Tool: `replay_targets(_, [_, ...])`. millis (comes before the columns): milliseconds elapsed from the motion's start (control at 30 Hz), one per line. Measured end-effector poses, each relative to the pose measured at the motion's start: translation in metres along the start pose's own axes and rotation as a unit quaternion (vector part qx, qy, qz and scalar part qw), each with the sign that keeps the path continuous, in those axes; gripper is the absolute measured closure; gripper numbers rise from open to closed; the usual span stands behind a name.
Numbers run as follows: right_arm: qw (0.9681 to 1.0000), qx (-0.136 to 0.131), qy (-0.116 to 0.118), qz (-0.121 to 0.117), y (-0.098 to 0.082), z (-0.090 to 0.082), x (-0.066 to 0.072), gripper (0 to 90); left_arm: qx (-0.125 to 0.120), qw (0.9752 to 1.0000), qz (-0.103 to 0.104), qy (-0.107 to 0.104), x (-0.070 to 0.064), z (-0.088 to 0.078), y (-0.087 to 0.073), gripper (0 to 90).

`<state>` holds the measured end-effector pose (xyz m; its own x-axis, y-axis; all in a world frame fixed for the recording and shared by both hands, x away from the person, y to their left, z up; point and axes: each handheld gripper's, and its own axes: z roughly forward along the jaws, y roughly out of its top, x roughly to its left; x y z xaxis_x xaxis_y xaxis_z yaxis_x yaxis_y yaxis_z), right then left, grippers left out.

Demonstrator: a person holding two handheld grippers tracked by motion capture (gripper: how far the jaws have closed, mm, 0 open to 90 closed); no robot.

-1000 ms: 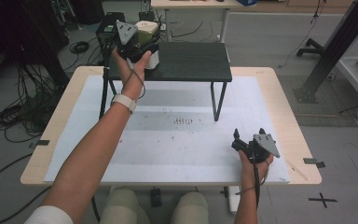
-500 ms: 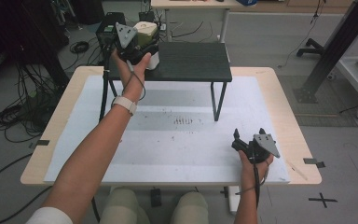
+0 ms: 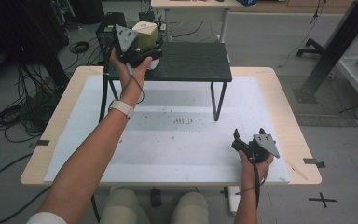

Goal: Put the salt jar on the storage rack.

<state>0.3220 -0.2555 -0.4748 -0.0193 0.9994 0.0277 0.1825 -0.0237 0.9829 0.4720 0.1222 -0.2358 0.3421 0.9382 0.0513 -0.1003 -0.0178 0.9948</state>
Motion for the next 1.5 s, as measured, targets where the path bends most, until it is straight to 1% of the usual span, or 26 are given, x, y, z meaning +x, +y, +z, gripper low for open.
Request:
replay_targets(33, [1.0, 0.0, 0.0, 0.0, 0.0, 0.0, 0.0, 6.7, 0.0, 1.0, 0.0, 0.0, 0.0, 0.0, 0.0, 1.9])
replay_targets(67, [1.0, 0.0, 0.0, 0.0, 0.0, 0.0, 0.0, 6.6, 0.0, 1.0, -0.003, -0.005, 0.0, -0.001, 0.001, 1.7])
replay_targets(200, [1.0, -0.001, 0.0, 0.0, 0.0, 0.0, 0.0, 6.6, -0.001, 1.0, 0.002, -0.009, -0.002, -0.007, 0.002, 0.3])
replay_targets(233, [1.0, -0.001, 0.0, 0.0, 0.0, 0.0, 0.0, 6.6, -0.003, 0.9999, 0.0, -0.01, -0.002, -0.009, 0.002, 0.3])
replay_targets(500, [1.0, 0.0, 0.001, -0.001, 0.0, 0.0, 0.0, 6.6, 0.001, 1.0, -0.001, -0.005, 0.006, -0.017, -0.004, 0.2])
replay_targets(667, [1.0, 0.001, 0.001, -0.001, 0.0, 0.0, 0.0, 6.6, -0.004, 1.0, -0.005, -0.007, 0.009, -0.023, -0.005, 0.2])
replay_targets(867, [1.0, 0.001, 0.001, -0.002, 0.0, 0.0, 0.0, 6.6, -0.009, 0.9998, -0.002, -0.018, 0.007, -0.033, -0.006, 0.2])
replay_targets(967, [1.0, 0.001, 0.002, -0.003, 0.0, 0.0, 0.0, 6.6, -0.012, 0.9997, 0.006, -0.021, 0.005, -0.037, -0.005, 0.2])
replay_targets(1067, [1.0, 0.001, 0.002, -0.003, 0.0, 0.0, 0.0, 6.6, -0.017, 0.9995, 0.007, -0.025, 0.003, -0.041, -0.003, 0.2])
replay_targets(1133, [1.0, 0.001, 0.002, -0.003, 0.0, 0.0, 0.0, 6.6, -0.02, 0.9994, 0.004, -0.028, 0.002, -0.044, -0.002, 0.2])
replay_targets(1233, [1.0, 0.002, 0.002, -0.004, 0.0, 0.0, 0.0, 6.6, -0.019, 0.999, -0.007, -0.039, 0.0, -0.048, -0.003, 0.2])
replay_targets(1400, [1.0, 0.002, 0.003, -0.004, 0.0, 0.0, 0.0, 6.6, -0.019, 0.9989, -0.008, -0.043, 0.001, -0.058, -0.007, 0.2])
replay_targets(1433, [1.0, 0.003, 0.003, -0.005, 0.0, 0.0, 0.001, 6.6, -0.021, 0.9985, -0.018, -0.047, 0.002, -0.063, -0.009, 0.2])
replay_targets(1500, [1.0, 0.003, 0.003, -0.006, 0.0, 0.0, 0.001, 6.6, -0.023, 0.9984, -0.02, -0.048, 0.003, -0.065, -0.01, 0.2])
